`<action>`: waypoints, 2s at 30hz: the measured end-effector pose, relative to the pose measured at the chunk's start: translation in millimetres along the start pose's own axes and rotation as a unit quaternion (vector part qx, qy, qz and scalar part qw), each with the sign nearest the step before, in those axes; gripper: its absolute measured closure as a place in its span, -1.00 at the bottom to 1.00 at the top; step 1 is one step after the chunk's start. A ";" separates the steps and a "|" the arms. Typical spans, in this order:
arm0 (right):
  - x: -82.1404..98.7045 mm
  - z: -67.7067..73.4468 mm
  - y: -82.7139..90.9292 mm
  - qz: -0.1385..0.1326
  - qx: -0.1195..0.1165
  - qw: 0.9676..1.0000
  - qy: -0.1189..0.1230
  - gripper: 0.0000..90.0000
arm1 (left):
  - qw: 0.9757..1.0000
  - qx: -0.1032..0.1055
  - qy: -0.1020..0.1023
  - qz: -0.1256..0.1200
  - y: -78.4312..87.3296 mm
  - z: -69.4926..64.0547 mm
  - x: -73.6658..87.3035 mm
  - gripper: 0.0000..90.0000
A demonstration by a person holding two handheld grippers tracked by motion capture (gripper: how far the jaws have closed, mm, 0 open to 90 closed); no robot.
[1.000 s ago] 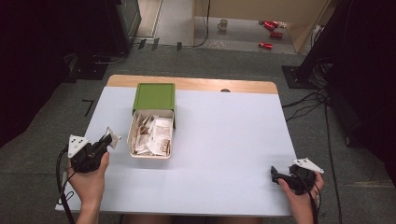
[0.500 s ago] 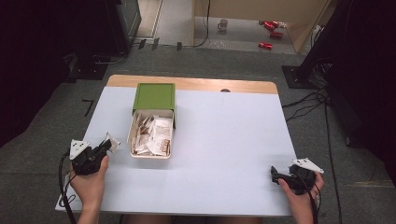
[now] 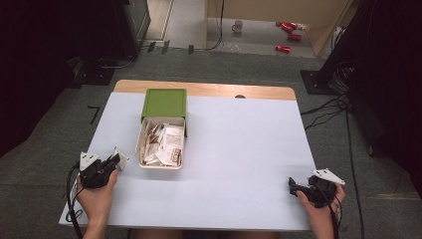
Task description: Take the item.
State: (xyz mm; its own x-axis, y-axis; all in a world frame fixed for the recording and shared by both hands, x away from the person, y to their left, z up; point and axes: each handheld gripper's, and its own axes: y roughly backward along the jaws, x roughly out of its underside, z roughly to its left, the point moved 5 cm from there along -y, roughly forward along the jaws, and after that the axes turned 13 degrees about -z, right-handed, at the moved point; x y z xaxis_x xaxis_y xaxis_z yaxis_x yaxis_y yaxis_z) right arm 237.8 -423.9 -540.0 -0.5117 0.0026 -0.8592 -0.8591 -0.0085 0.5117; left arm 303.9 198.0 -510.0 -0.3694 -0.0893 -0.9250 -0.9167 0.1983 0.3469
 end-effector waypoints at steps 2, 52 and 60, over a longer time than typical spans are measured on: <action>0.0 0.0 0.0 0.000 0.000 1.000 0.000 -1.00 | 1.000 -0.004 -0.004 0.004 -0.3 1.9 1.2 0.82; 0.0 0.0 0.0 0.000 0.000 1.000 0.000 -1.00 | 0.997 0.044 -0.008 -0.061 30.2 -48.8 -50.6 0.25; 0.0 0.1 -0.1 0.000 0.000 1.000 -0.001 -1.00 | 0.995 0.067 -0.007 -0.072 37.6 -63.2 -58.8 0.26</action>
State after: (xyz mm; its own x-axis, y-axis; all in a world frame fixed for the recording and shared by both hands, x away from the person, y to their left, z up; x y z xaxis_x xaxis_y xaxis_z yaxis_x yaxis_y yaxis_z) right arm 237.9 -423.8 -540.0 -0.5120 0.0046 -0.8590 -0.8590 -0.0081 0.5119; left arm 281.5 149.0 -432.7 -0.2322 -0.1135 -0.9660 -0.9312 0.3130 0.1871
